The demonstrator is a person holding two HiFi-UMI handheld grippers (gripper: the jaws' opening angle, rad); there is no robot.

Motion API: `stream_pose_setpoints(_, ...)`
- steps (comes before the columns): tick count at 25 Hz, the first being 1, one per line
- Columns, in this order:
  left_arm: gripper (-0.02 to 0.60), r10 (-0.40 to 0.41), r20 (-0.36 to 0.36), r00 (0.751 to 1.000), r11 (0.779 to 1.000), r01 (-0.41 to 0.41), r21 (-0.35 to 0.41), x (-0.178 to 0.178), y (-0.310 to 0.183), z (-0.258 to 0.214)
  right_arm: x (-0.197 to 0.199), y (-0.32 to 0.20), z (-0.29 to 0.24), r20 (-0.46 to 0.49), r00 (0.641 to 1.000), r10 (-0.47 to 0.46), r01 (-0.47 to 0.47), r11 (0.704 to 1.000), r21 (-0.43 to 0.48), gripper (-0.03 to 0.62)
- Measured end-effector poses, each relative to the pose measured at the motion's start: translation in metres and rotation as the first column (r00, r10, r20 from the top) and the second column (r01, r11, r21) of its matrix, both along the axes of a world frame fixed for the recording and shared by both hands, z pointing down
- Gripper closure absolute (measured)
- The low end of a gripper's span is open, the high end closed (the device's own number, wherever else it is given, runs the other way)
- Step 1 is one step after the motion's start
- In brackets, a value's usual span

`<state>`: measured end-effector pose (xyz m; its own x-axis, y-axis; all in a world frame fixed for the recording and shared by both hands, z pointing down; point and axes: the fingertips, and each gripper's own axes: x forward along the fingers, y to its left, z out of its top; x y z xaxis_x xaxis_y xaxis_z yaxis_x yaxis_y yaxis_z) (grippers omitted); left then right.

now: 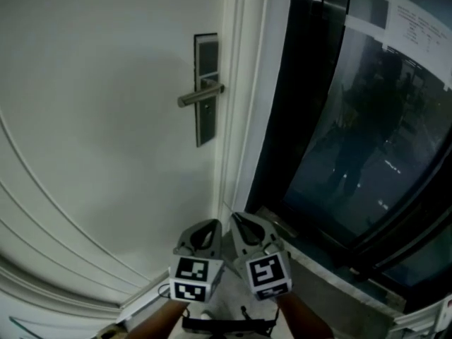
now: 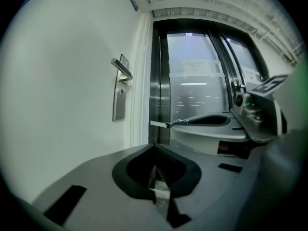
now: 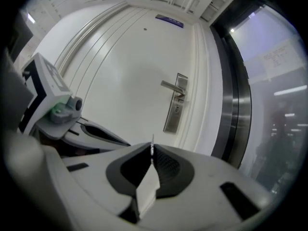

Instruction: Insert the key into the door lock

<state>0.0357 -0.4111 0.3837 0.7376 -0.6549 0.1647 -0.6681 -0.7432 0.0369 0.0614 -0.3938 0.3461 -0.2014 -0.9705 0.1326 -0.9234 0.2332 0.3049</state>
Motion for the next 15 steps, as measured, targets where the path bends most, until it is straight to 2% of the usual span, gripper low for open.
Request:
stream_pose_setpoints(4, 0.578, 0.001, -0.005, 1.0, 1.0, -0.001, 0.007, -0.012, -0.015, -0.006, -0.007, -0.018, -0.016, -0.14, 0.99, 0.002, 0.006, 0.999, 0.054, 0.574)
stream_pose_setpoints(9, 0.578, 0.009, -0.013, 1.0, 1.0, -0.009, 0.001, -0.02, -0.028, -0.009, -0.002, -0.047, -0.036, -0.352, 0.936, 0.026, 0.016, 0.993, 0.117, 0.574)
stream_pose_setpoints(15, 0.578, -0.013, -0.006, 1.0, 1.0, 0.013, 0.012, -0.025, -0.048, -0.012, 0.002, -0.077, -0.063, -0.574, 0.816, 0.07, 0.036, 0.985, 0.171, 0.574)
